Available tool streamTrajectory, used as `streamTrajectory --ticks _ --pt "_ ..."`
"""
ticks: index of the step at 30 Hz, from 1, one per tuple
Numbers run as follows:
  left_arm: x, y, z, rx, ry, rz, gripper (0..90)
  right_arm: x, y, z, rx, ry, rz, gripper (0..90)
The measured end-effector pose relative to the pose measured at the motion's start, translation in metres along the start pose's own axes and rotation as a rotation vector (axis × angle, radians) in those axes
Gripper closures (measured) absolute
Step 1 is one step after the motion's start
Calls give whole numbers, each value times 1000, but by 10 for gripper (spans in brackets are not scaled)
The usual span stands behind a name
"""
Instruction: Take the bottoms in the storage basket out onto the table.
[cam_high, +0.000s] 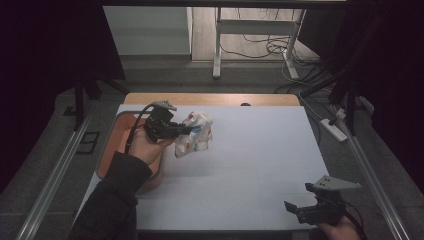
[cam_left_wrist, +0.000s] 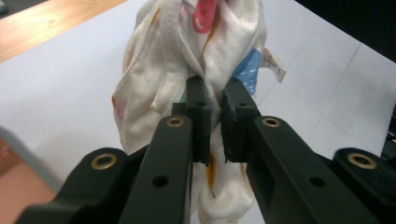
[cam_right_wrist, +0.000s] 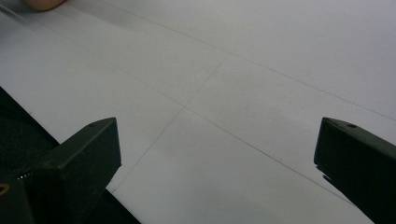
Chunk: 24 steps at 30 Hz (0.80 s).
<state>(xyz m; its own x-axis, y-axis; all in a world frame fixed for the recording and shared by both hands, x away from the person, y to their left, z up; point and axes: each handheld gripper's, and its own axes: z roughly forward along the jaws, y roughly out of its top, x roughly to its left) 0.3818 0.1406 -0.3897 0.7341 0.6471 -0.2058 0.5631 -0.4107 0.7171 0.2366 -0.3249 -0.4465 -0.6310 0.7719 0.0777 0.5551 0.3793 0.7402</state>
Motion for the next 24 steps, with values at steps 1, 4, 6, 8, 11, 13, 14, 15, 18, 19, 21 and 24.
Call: streamTrajectory --ticks 1,4,6,8,11,13,14,15,18,19,21,24 --pt "-1 0 2 4 -2 3 821 0 0 0 0 0 -1 9" --pt "-5 1 10 10 -9 6 819 0 0 0 3 -1 -3 9" --pt "-7 1 15 16 -17 8 819 0 0 0 3 0 -4 9" --pt "-9 1 20 24 -25 12 819 0 0 0 3 0 -2 9" --pt "-12 0 27 32 -32 16 819 0 0 0 3 1 -2 9" --pt "-14 0 32 36 -40 16 818 0 0 0 4 1 -2 9" --pt "-14 0 34 39 -44 17 818 0 0 0 4 1 -3 9" --pt "-15 0 37 41 -48 15 817 0 0 0 4 2 -3 9" --pt "-18 -1 44 46 -62 13 817 0 0 0 5 3 -3 9" --pt "-19 -2 47 50 -65 14 817 0 0 0 5 3 -3 9" --pt "-21 -2 52 58 -70 17 817 0 0 0 4 4 -2 9" --pt "-25 -3 60 71 -68 26 817 0 0 0 5 4 -1 9"
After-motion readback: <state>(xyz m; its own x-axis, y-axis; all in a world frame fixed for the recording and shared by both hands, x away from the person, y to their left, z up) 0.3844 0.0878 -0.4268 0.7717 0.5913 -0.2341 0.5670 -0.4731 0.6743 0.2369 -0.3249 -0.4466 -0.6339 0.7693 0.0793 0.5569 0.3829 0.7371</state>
